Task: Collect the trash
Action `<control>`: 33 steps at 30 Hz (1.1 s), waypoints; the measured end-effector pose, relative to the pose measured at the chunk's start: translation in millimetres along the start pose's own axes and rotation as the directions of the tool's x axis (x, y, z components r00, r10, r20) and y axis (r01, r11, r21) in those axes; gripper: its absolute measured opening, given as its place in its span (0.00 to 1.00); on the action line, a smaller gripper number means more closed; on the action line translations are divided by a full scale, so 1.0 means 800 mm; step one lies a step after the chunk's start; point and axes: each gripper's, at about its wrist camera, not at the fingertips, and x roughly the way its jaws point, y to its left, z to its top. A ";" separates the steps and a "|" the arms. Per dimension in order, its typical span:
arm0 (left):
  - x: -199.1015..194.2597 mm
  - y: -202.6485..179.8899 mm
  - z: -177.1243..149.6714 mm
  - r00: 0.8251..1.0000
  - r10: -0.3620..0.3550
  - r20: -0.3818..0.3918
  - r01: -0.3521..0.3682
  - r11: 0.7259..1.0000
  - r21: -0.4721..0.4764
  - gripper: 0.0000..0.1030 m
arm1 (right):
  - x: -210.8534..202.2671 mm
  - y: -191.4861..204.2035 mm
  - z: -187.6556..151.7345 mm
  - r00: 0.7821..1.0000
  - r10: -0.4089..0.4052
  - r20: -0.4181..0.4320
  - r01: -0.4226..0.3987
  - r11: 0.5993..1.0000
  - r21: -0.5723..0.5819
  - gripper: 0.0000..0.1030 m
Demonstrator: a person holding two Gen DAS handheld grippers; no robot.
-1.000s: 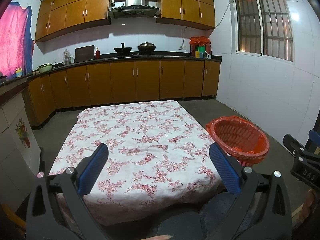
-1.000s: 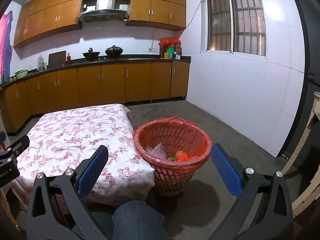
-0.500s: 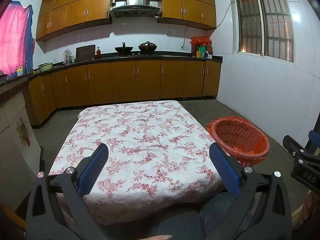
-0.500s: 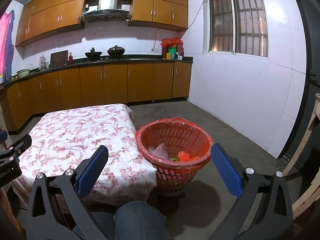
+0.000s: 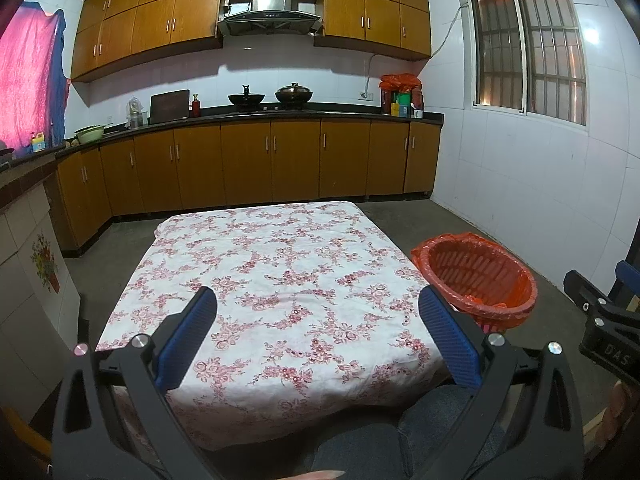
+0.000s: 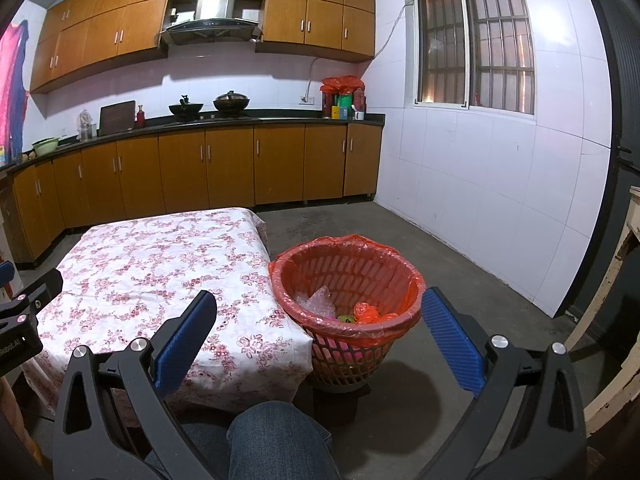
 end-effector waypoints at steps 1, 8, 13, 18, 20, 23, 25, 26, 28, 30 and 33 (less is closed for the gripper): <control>0.000 0.000 0.001 1.000 -0.001 0.000 0.001 1.000 0.001 0.96 | 0.000 0.000 0.000 1.000 0.000 0.000 0.000 1.000 0.000 0.98; 0.000 -0.001 0.000 1.000 -0.001 -0.001 0.001 1.000 0.001 0.96 | 0.000 0.000 0.000 1.000 0.000 0.000 0.000 1.000 0.000 0.98; 0.001 -0.001 -0.002 1.000 -0.003 -0.004 0.003 1.000 0.004 0.96 | 0.000 0.000 0.000 1.000 0.000 -0.001 0.000 1.000 0.000 0.98; 0.002 -0.001 -0.002 1.000 -0.005 -0.007 0.005 1.000 0.005 0.96 | 0.000 0.000 0.000 1.000 0.000 -0.001 0.000 1.000 -0.001 0.98; 0.002 -0.002 -0.002 1.000 -0.005 -0.007 0.005 1.000 0.006 0.96 | 0.000 0.000 -0.002 1.000 0.000 -0.004 0.000 1.000 0.001 0.98; 0.002 -0.001 -0.002 1.000 -0.005 -0.007 0.005 1.000 0.005 0.96 | 0.000 -0.001 -0.003 1.000 -0.001 -0.004 0.001 1.000 0.001 0.98; 0.002 -0.001 -0.002 1.000 -0.005 -0.008 0.005 1.000 0.004 0.96 | 0.000 -0.001 -0.003 1.000 0.000 -0.004 0.000 1.000 0.001 0.98; 0.002 -0.001 -0.003 1.000 -0.005 -0.008 0.005 1.000 0.004 0.96 | 0.000 -0.001 -0.003 1.000 0.000 -0.005 0.000 1.000 0.001 0.98; 0.002 -0.001 -0.003 1.000 -0.005 -0.008 0.005 1.000 0.004 0.96 | 0.000 -0.001 -0.003 1.000 0.000 -0.005 0.000 1.000 0.001 0.98; 0.002 -0.001 -0.003 1.000 -0.005 -0.008 0.005 1.000 0.004 0.96 | 0.000 -0.001 -0.003 1.000 0.000 -0.005 0.000 1.000 0.002 0.98; 0.002 -0.001 -0.003 1.000 -0.005 -0.010 0.005 1.000 0.005 0.96 | 0.001 -0.001 -0.002 1.000 -0.001 -0.005 0.001 1.000 0.001 0.98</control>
